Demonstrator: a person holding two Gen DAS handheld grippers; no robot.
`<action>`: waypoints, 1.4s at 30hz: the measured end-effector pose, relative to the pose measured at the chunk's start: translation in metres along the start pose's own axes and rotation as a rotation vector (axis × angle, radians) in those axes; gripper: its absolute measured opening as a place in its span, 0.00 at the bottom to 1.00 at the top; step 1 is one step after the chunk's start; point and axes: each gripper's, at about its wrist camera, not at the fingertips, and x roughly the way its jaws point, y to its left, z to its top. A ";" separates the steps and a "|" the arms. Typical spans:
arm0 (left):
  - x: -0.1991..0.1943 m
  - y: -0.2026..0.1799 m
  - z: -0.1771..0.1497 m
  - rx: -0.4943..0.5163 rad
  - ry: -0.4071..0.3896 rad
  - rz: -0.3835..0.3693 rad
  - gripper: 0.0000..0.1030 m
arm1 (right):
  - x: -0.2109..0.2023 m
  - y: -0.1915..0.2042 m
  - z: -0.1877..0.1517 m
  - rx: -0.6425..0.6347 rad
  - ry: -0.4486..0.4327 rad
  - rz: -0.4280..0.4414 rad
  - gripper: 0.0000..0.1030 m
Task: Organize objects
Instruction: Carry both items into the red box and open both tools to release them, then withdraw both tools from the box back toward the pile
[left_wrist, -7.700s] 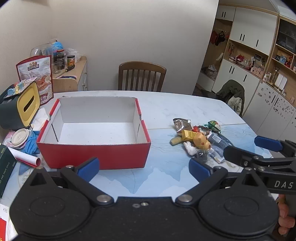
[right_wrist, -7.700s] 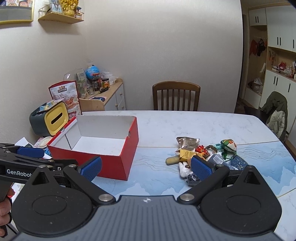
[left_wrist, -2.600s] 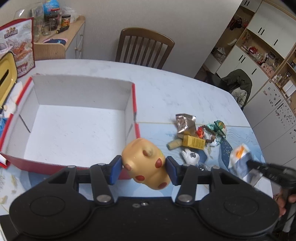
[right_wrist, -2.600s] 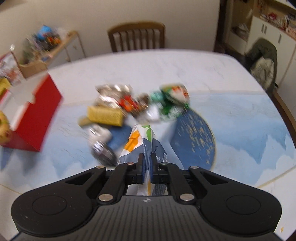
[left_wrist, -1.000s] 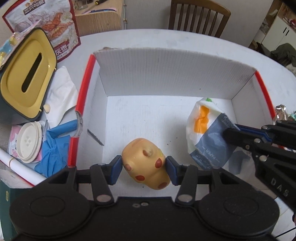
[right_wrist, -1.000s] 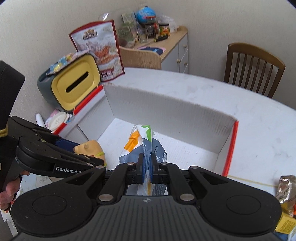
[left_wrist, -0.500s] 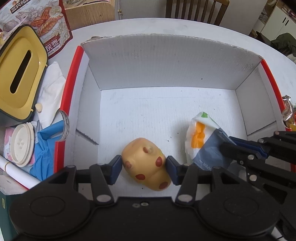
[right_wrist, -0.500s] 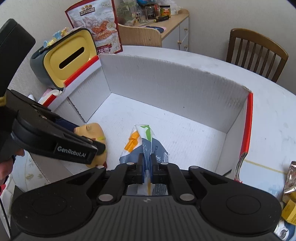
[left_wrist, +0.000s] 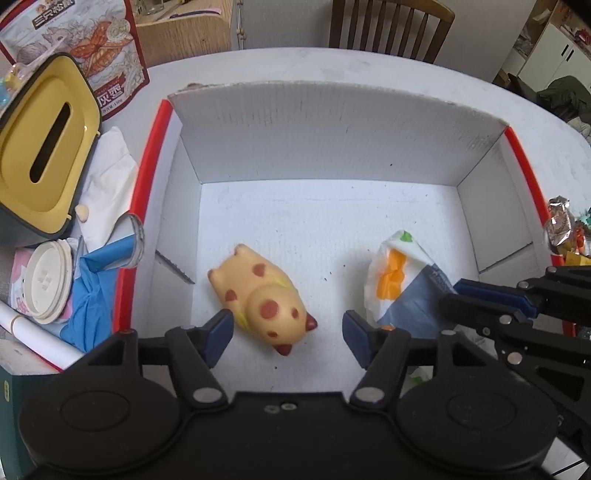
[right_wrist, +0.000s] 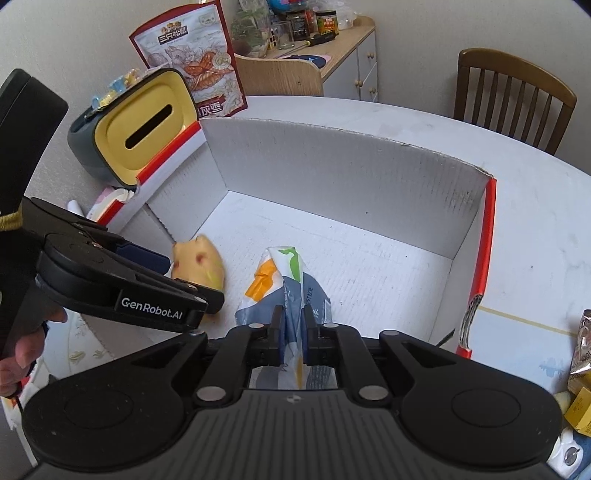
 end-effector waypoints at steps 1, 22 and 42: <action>-0.003 0.000 -0.001 -0.003 -0.008 0.000 0.64 | -0.002 0.000 -0.001 -0.002 0.002 0.002 0.08; -0.076 -0.023 -0.031 0.002 -0.237 0.059 0.84 | -0.072 -0.006 -0.019 -0.024 -0.125 0.064 0.28; -0.129 -0.113 -0.064 0.091 -0.413 -0.100 0.99 | -0.180 -0.065 -0.084 0.031 -0.288 0.050 0.54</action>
